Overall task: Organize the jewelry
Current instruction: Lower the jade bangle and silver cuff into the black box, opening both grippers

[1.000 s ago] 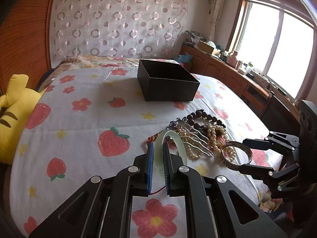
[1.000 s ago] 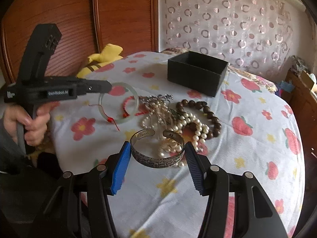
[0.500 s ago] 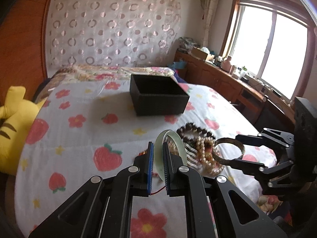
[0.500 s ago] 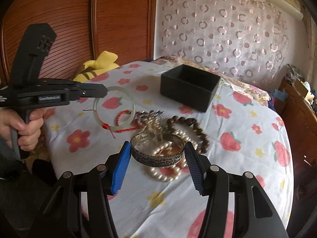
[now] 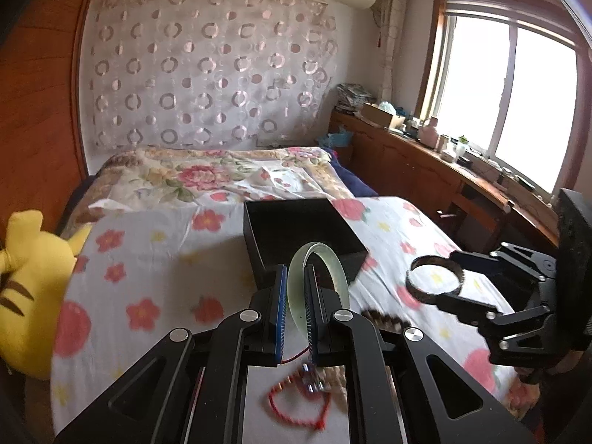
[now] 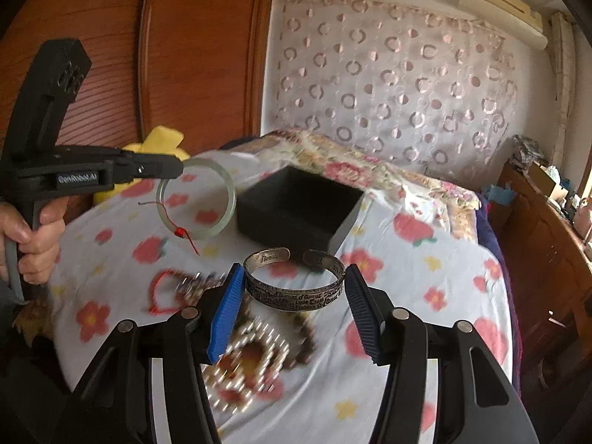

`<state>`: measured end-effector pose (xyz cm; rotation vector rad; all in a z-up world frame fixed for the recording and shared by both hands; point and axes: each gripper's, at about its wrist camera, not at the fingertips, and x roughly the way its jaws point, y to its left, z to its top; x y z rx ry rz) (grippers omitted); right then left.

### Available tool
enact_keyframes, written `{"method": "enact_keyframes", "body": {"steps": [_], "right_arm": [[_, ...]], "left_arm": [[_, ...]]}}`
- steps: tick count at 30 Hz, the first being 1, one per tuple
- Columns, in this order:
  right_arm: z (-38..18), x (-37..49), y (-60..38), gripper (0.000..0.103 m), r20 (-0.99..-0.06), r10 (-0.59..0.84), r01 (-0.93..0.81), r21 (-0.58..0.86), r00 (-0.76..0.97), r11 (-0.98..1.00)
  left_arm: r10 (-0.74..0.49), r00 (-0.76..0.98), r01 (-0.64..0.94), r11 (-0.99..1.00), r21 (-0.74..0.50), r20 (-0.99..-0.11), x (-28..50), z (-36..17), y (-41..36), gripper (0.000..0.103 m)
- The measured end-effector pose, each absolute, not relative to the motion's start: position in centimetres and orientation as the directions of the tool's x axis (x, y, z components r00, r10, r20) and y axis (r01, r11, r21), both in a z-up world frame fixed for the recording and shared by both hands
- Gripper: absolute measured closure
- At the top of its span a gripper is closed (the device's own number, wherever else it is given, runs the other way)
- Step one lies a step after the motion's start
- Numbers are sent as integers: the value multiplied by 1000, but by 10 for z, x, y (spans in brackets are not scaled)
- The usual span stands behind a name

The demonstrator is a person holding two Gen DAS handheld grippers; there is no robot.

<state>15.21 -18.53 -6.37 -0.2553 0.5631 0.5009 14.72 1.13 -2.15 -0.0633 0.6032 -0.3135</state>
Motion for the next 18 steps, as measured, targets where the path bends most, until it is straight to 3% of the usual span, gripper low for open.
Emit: {"method": "enact_keyframes", "body": {"steps": [18], "right_arm": [[-64, 230, -173, 45, -582, 348, -480, -84, 735, 873]], "left_arm": [[-213, 742, 195, 976, -100, -636, 254, -43, -11, 95]]}}
